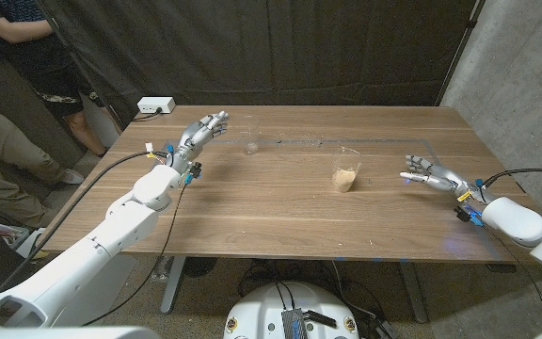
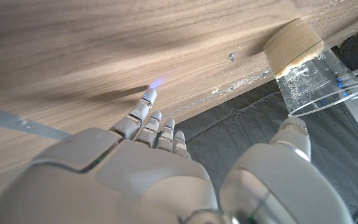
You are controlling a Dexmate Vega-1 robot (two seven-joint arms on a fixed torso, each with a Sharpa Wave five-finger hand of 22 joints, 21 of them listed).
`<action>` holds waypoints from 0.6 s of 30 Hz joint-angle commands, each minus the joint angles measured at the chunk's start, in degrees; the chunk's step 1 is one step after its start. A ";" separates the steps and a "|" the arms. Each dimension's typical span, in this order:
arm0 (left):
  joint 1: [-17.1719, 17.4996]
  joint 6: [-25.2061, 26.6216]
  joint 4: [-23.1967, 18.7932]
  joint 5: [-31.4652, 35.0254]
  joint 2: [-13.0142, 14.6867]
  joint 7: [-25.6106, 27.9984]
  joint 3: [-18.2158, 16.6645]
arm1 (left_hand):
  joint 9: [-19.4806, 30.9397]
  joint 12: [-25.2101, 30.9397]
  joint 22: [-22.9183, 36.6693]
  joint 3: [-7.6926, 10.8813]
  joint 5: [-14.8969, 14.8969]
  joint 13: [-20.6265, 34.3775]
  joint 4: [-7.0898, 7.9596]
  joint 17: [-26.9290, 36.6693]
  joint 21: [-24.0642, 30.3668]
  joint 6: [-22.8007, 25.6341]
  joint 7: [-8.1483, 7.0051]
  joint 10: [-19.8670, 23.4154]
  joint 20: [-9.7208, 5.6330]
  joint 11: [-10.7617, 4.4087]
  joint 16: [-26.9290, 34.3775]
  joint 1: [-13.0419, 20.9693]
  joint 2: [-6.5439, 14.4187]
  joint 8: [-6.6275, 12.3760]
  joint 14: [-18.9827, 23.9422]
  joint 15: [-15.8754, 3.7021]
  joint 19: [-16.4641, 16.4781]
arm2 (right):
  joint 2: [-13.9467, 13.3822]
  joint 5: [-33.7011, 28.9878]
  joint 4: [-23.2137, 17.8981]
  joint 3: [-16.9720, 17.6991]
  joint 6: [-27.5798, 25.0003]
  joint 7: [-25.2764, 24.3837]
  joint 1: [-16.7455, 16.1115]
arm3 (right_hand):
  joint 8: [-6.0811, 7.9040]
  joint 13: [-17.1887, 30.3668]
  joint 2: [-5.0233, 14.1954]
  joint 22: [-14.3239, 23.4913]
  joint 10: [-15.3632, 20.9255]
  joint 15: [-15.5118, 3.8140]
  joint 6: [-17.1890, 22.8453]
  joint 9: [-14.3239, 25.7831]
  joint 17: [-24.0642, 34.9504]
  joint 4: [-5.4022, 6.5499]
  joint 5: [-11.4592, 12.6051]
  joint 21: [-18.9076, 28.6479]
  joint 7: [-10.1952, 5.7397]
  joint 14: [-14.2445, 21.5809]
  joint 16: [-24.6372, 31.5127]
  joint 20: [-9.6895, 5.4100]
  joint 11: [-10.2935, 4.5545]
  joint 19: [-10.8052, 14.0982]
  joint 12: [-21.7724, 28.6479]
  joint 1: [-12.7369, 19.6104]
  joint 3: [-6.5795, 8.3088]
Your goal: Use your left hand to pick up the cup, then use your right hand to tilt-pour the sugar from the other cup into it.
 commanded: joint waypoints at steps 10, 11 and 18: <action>0.07 0.41 -0.40 0.50 0.44 -0.07 -0.33 | 0.11 0.28 0.28 0.39 0.20 0.32 -0.01 0.01 -0.22 0.41 -0.04 0.65 -0.46 -0.16 0.11 -0.06 -0.20 0.23 0.51 -6.17 0.31 | 3.04 -1.65 1.14 -2.60 1.69 -1.39 2.21 | 0.56 -0.01 0.80 0.28 0.74 -7.47 0.64 0.13 0.17 -0.06 0.67 -0.49 0.08 0.98 0.46 -4.71 -0.28 0.84 0.67 0.61 -0.41; 0.05 0.40 -0.37 0.50 0.45 -0.18 -0.30 | 0.10 0.24 0.28 0.39 0.20 0.32 -0.01 0.01 -0.23 0.45 -0.01 0.58 -0.46 -0.12 0.09 -0.07 -0.21 0.24 0.47 -6.16 0.31 | 3.06 -1.67 0.96 -2.57 1.61 -1.63 2.05 | 0.56 -0.02 0.83 0.29 0.72 -7.48 0.65 0.13 0.17 -0.06 0.68 -0.51 0.06 0.97 0.45 -4.69 -0.38 0.84 0.66 0.64 -0.40; -0.28 0.35 0.07 0.46 0.35 -0.72 -0.12 | 0.10 0.25 0.28 0.44 0.21 0.32 -0.02 0.00 -0.27 0.48 0.02 0.66 -0.48 -0.05 0.05 -0.11 -0.23 0.22 0.45 -6.19 0.30 | 3.03 -2.93 -0.50 -2.47 0.86 -3.66 1.14 | 0.67 -0.15 1.29 0.30 1.17 -7.19 0.99 0.15 0.17 -0.05 0.96 -1.10 0.25 0.75 0.32 -5.38 0.19 0.43 0.91 1.13 -0.29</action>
